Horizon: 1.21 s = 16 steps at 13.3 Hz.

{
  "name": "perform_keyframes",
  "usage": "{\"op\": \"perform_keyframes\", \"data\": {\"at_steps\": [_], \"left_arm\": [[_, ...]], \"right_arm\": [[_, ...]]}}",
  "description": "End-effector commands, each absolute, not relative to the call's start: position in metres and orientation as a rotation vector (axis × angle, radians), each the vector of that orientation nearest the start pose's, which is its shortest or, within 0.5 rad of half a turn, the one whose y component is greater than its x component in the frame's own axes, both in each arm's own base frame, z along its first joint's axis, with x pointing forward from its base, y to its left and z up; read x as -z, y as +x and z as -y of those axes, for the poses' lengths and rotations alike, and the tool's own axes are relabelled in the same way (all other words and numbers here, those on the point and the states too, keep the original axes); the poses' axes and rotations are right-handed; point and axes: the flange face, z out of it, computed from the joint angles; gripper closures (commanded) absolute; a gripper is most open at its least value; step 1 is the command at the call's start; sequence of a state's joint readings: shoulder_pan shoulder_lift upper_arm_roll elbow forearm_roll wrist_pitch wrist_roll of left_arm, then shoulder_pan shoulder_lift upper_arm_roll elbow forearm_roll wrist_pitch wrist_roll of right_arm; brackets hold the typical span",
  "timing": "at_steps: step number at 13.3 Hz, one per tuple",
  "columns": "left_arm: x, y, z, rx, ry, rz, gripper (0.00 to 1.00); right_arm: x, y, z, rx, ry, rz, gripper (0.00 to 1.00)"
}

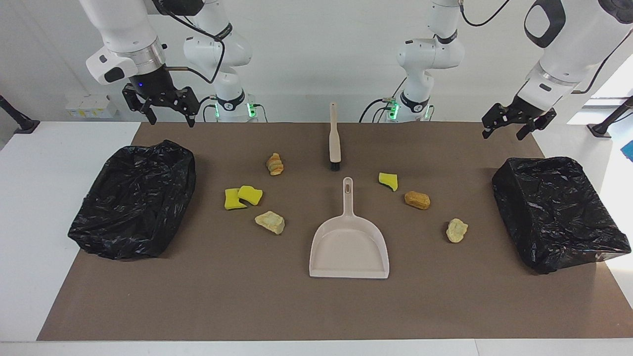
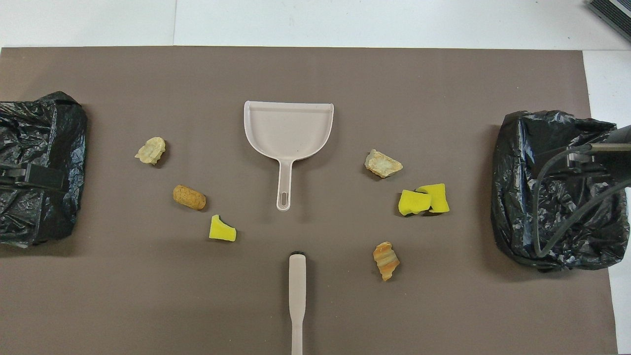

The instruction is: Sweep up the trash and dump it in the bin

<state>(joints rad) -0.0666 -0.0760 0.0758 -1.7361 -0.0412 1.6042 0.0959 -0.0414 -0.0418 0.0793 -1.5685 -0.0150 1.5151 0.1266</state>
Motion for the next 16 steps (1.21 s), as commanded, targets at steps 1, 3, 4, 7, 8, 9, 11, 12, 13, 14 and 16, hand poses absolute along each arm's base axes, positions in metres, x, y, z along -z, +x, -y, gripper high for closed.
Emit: {"op": "perform_keyframes", "data": {"at_steps": [1,3,4,7,8,9,11,12,13,14,16], "left_arm": [[-0.57,0.523,0.008,-0.071,-3.217,-0.157,0.0],[-0.555,0.524,0.026,-0.054,-3.214,-0.2,0.0],[-0.553,0.522,0.03,-0.057,-3.218,-0.209,0.0],[-0.538,0.511,0.068,-0.045,-3.257,-0.266,0.0],[-0.528,0.506,0.096,-0.05,-3.256,-0.247,0.0],[-0.519,0.503,0.114,-0.033,-3.258,-0.22,0.0],[-0.501,0.494,0.148,-0.026,-3.252,-0.269,0.0],[-0.488,0.486,0.171,-0.023,-3.249,-0.297,0.0],[-0.471,0.474,0.2,0.002,-3.244,-0.363,0.0],[-0.456,0.462,0.217,0.021,-3.243,-0.382,0.0],[-0.434,0.439,0.258,-0.003,-3.241,-0.351,0.0]], "right_arm": [[-0.644,0.535,-0.017,-0.009,-3.145,-0.131,0.0],[-0.643,0.535,-0.016,-0.016,-3.145,-0.133,0.0],[-0.643,0.534,-0.016,-0.017,-3.145,-0.131,0.0],[-0.641,0.535,-0.012,-0.012,-3.144,-0.145,0.0],[-0.642,0.535,-0.013,-0.005,-3.144,-0.147,0.0],[-0.642,0.535,-0.013,-0.007,-3.144,-0.145,0.0],[-0.641,0.535,-0.012,-0.009,-3.144,-0.145,0.0],[-0.64,0.534,-0.013,-0.016,-3.145,-0.145,0.0],[-0.639,0.533,-0.014,-0.017,-3.145,-0.14,0.0],[-0.639,0.533,-0.019,-0.016,-3.146,-0.126,0.0],[-0.64,0.533,-0.027,-0.009,-3.145,-0.15,0.0]]}}
